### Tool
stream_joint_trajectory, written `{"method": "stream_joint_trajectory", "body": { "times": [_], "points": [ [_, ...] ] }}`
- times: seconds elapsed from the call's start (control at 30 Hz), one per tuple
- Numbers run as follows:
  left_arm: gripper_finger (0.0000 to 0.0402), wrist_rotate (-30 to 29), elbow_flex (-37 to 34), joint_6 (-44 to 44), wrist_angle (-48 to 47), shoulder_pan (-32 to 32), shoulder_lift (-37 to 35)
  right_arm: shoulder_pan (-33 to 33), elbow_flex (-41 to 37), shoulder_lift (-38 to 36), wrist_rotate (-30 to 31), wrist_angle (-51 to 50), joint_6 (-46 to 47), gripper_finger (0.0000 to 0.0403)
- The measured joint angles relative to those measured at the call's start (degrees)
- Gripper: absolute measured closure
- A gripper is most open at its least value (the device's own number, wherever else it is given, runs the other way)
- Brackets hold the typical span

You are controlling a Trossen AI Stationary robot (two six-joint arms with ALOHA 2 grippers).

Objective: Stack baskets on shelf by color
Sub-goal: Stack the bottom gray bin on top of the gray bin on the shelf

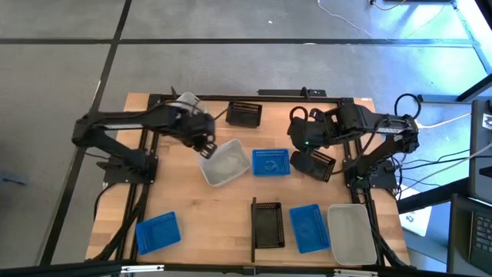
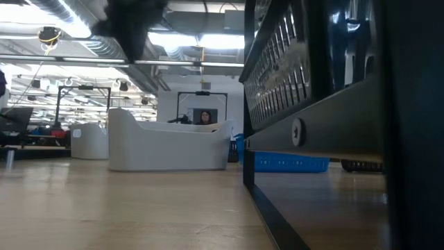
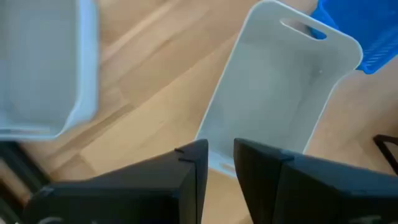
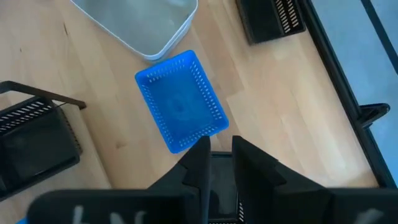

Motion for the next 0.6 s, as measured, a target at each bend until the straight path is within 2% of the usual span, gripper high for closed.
{"method": "stream_joint_trajectory", "body": {
  "times": [0.07,0.2,0.4,0.6],
  "points": [
    [0.0333,2.65,-0.02,3.50,1.52,1.59,3.20,0.00,0.00,0.02,-0.04,0.00,-0.10,0.0340],
    [0.0333,2.87,-0.02,10.80,4.22,3.44,9.08,0.04,0.00,-0.04,-1.57,0.00,-1.69,0.0340],
    [0.0333,2.85,-0.02,15.74,5.37,5.43,16.26,0.09,0.00,-0.04,-2.80,0.02,-2.68,0.0341],
    [0.0333,2.64,-0.02,19.61,6.19,6.49,19.86,0.09,0.00,-0.04,-2.80,0.00,-2.59,0.0341]
  ]
}}
